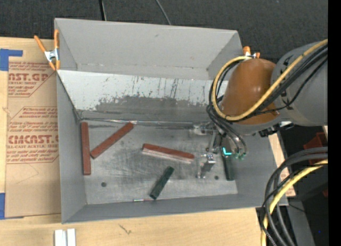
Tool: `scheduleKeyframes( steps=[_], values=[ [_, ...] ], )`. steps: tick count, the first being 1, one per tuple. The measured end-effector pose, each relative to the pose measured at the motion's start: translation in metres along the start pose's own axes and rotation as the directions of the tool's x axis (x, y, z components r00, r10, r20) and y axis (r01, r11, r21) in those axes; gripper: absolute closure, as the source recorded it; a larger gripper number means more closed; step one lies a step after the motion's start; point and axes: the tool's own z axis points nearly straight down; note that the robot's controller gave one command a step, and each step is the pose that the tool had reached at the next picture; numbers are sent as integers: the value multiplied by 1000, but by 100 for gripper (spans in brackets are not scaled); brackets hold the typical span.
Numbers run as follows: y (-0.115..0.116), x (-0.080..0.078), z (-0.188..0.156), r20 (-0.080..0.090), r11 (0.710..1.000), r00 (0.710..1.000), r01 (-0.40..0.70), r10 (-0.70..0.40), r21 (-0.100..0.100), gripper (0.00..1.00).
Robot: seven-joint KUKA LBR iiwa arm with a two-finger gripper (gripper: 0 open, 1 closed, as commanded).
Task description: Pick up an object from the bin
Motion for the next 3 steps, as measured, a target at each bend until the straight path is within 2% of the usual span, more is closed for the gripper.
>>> scheduleKeyframes(
  steps=[1,2,3],
  values=[
    [0,-2,-4,7,1000,1000,1,-1,0,0],
    [48,-7,54,10,987,987,-163,163,-2,0],
    [44,-24,-4,6,987,987,-158,158,-2,0]
  ],
)
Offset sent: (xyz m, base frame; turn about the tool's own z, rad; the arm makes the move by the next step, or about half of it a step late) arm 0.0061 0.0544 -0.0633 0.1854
